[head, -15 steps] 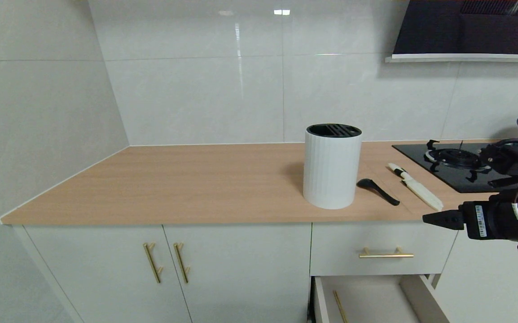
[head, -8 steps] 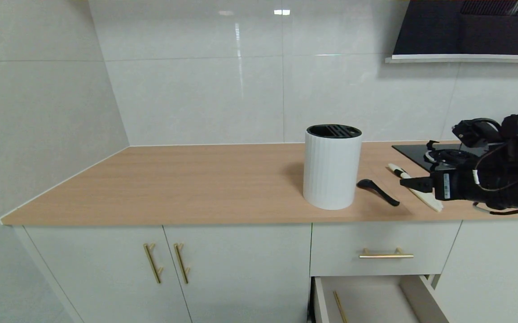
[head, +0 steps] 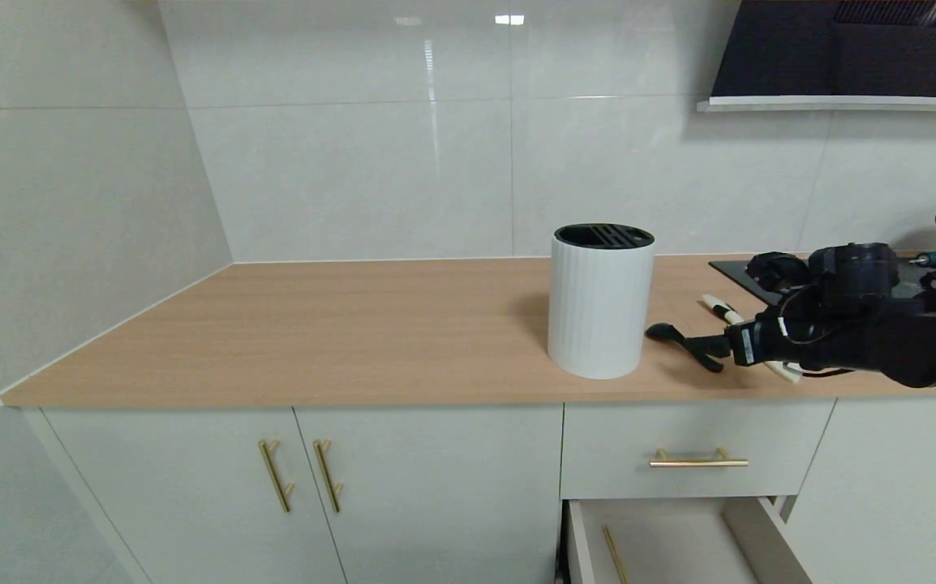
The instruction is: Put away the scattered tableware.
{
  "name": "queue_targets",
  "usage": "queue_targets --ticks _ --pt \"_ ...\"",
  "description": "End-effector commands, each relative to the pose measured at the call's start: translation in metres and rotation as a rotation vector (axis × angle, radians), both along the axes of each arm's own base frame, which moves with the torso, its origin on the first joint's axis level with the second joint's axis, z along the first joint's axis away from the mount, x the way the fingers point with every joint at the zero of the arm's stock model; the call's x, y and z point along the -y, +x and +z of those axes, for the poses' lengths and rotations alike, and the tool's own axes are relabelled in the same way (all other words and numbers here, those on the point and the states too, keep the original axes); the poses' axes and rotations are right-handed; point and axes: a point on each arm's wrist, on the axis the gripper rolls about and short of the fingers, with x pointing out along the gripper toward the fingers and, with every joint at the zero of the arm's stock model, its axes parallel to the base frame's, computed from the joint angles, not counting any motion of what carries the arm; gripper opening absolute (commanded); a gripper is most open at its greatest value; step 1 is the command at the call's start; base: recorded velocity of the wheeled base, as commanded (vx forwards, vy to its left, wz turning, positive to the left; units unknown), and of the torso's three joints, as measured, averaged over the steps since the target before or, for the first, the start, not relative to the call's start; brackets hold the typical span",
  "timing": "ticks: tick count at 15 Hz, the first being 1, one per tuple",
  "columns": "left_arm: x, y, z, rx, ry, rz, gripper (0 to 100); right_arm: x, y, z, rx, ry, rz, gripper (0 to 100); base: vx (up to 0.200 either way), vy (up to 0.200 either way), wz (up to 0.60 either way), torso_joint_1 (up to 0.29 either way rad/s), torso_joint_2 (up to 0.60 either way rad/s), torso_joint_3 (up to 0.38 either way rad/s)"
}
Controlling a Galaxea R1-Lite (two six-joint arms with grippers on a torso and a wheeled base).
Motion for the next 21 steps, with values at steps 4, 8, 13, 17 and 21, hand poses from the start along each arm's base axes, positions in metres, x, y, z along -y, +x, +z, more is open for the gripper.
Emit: queue_targets --ticks 4,8,13,17,21 --pt "0.000 0.000 0.000 0.000 0.000 0.002 100 0.000 0.017 -0.036 -0.056 0.012 0.017 100 0.000 0.000 0.00 0.000 0.00 0.000" --pt "0.000 0.000 0.000 0.000 0.000 0.002 100 0.000 0.025 -0.048 -0.037 0.017 0.017 100 0.000 0.000 0.00 0.000 0.00 0.000" --pt "0.000 0.000 0.000 0.000 0.000 -0.001 100 -0.001 0.035 -0.047 -0.021 0.084 -0.007 100 0.000 0.000 0.00 0.000 0.00 0.000" --pt "0.000 0.000 0.000 0.000 0.000 0.001 100 0.000 0.038 -0.053 -0.011 0.087 -0.005 100 0.000 0.000 0.00 0.000 0.00 0.000" --pt "0.000 0.000 0.000 0.000 0.000 0.002 100 0.000 0.040 -0.059 -0.022 0.086 -0.007 0 0.000 0.000 0.00 0.000 0.00 0.000"
